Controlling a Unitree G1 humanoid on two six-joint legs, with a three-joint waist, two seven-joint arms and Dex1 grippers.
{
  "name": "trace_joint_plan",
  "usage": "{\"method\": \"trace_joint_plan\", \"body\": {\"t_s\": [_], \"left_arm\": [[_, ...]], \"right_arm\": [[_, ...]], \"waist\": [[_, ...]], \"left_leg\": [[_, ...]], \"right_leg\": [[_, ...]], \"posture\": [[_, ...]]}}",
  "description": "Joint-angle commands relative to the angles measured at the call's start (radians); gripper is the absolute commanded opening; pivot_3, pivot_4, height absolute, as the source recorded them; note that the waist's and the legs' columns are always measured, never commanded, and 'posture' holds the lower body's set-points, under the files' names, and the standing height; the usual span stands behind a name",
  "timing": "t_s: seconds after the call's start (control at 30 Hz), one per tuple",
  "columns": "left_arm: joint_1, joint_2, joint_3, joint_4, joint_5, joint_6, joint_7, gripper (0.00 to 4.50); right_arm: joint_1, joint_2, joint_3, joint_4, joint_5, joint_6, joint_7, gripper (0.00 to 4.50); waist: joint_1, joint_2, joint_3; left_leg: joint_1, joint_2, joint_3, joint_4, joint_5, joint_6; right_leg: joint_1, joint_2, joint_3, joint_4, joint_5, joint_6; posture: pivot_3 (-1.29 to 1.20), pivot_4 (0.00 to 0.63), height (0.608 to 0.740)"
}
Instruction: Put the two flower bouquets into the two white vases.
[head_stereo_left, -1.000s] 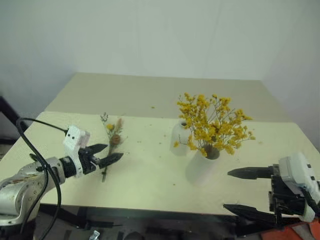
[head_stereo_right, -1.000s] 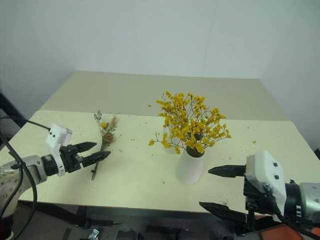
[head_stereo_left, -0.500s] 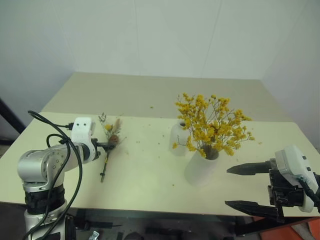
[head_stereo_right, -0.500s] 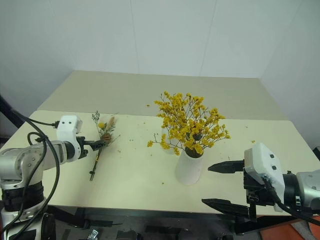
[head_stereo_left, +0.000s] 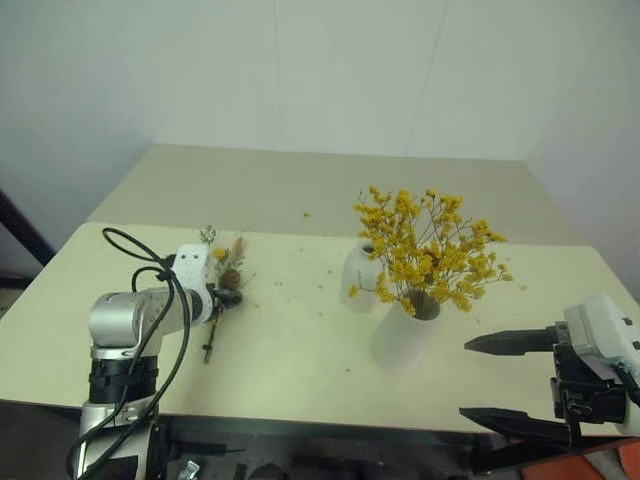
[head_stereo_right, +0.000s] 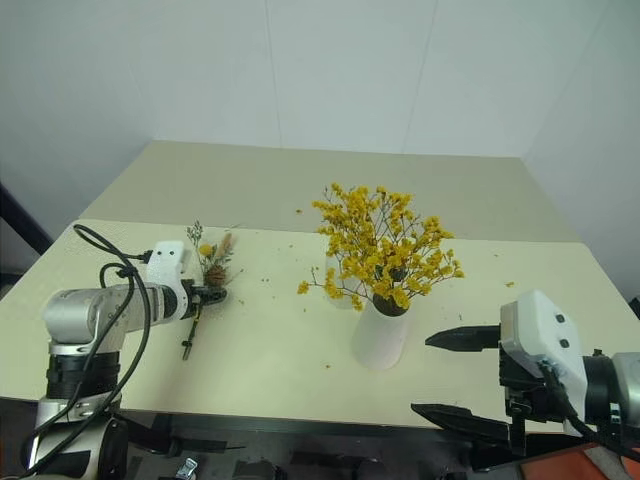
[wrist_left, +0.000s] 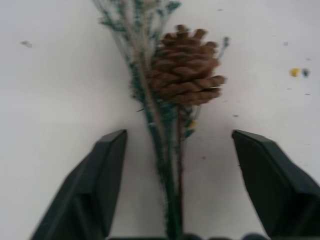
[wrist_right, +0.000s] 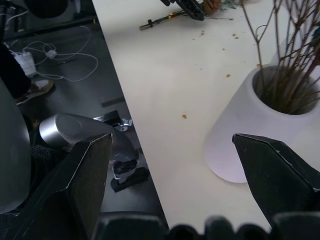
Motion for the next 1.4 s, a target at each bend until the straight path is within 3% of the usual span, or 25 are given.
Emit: {"method": "trace_joint_plan", "body": {"t_s": [0.03,0.27,0.53,0.77,0.93,1.1,1.4], "left_arm": [[0.002,-0.006,-0.002,0.036,0.009,0.006,-0.014,2.27],[-0.016,0.01,0.03,0.043,0.014,0.053,-0.028,0.01],[-0.017,0.026,0.026,0.054,0.063,-0.006,-0.011,0.01],[-0.078,-0.051,0.139,0.08,0.072,-0.427,0.002,0.01],[-0.245,-0.126,0.166,0.278,0.038,-0.779,-0.088,0.01],[-0.399,-0.199,0.162,0.553,0.0,-1.089,-0.294,0.01],[-0.61,-0.286,0.22,0.938,-0.122,-1.328,-0.608,0.01]], "right_arm": [[0.005,-0.005,-0.05,-0.017,0.035,0.015,-0.005,4.5],[0.033,0.002,-0.077,-0.028,0.033,0.021,-0.009,4.5],[0.029,0.003,-0.055,-0.024,0.034,0.012,-0.023,4.5],[0.035,0.012,-0.075,-0.016,0.024,0.009,-0.026,4.5],[0.029,0.019,-0.066,-0.013,0.004,-0.003,-0.037,4.5],[0.026,0.037,-0.057,-0.005,-0.025,-0.011,-0.059,4.5],[0.023,0.139,-0.084,-0.047,-0.035,-0.054,-0.173,4.5]], "waist": [[0.0,0.0,0.0],[0.0,0.0,-0.001],[-0.002,0.0,-0.001],[0.002,-0.001,-0.001],[0.02,-0.001,-0.001],[0.019,-0.001,-0.001],[0.013,-0.002,-0.001]], "left_leg": [[0.0,0.0,0.0,0.0,0.0,0.0],[0.001,0.0,0.0,0.0,0.0,0.0],[0.001,0.0,0.0,0.0,0.0,0.0],[-0.001,0.0,0.0,0.0,0.0,0.0],[-0.003,0.0,0.0,0.001,0.0,0.0],[-0.004,-0.001,0.0,0.002,0.0,0.0],[-0.008,-0.001,0.0,0.002,0.0,0.0]], "right_leg": [[0.0,0.0,0.0,0.0,0.0,0.0],[0.001,0.0,0.0,0.0,-0.003,0.005],[0.001,0.0,0.0,0.001,-0.003,0.005],[0.0,0.0,0.0,0.0,0.0,-0.001],[-0.001,0.0,-0.001,-0.001,0.001,0.0],[0.0,0.0,-0.001,-0.007,0.002,0.002],[-0.002,0.0,-0.001,-0.01,0.004,0.003]], "posture": [[0.0,0.15,0.74],[0.0,0.15,0.74],[0.0,0.15,0.74],[0.0,0.15,0.74],[0.0,0.15,0.74],[0.0,0.15,0.74],[0.0,0.15,0.74]]}}
